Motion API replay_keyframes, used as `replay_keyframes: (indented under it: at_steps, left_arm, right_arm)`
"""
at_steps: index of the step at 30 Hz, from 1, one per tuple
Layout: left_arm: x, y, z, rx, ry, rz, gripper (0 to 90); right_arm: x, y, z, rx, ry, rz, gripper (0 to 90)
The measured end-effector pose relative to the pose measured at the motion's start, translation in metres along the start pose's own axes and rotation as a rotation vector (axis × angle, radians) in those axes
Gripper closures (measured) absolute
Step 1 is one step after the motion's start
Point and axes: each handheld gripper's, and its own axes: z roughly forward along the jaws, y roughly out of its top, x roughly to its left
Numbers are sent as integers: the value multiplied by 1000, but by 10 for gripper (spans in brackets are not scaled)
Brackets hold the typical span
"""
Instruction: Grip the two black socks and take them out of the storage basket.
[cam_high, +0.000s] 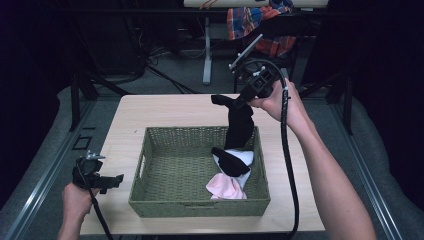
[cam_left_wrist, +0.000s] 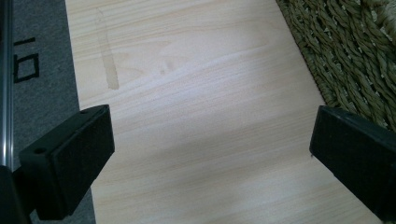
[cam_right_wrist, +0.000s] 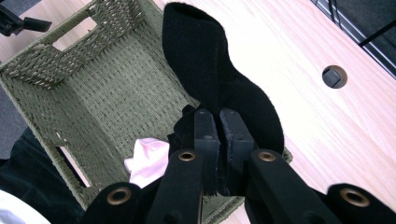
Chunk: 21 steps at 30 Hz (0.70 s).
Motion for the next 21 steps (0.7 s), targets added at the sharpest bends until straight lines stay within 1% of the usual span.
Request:
replay_keyframes:
  at_steps: [3, 7, 8, 13, 21]
  left_arm:
    - [0, 0, 0, 0, 0, 0, 2]
    - [0, 0, 0, 0, 0, 0, 2]
    - [0, 0, 0, 0, 0, 0, 2]
    - [-1, 0, 0, 1, 0, 3, 2]
    - [-1, 0, 0, 1, 0, 1, 2]
  right_arm:
    - [-1, 0, -5, 0, -8, -1, 869]
    - [-5, -3, -12, -11, -18, 13, 869]
    - [-6, -5, -14, -16, -20, 21, 869]
    - [-14, -13, -25, -9, -37, 23, 869]
    - [-26, -28, -41, -15, -67, 59, 868]
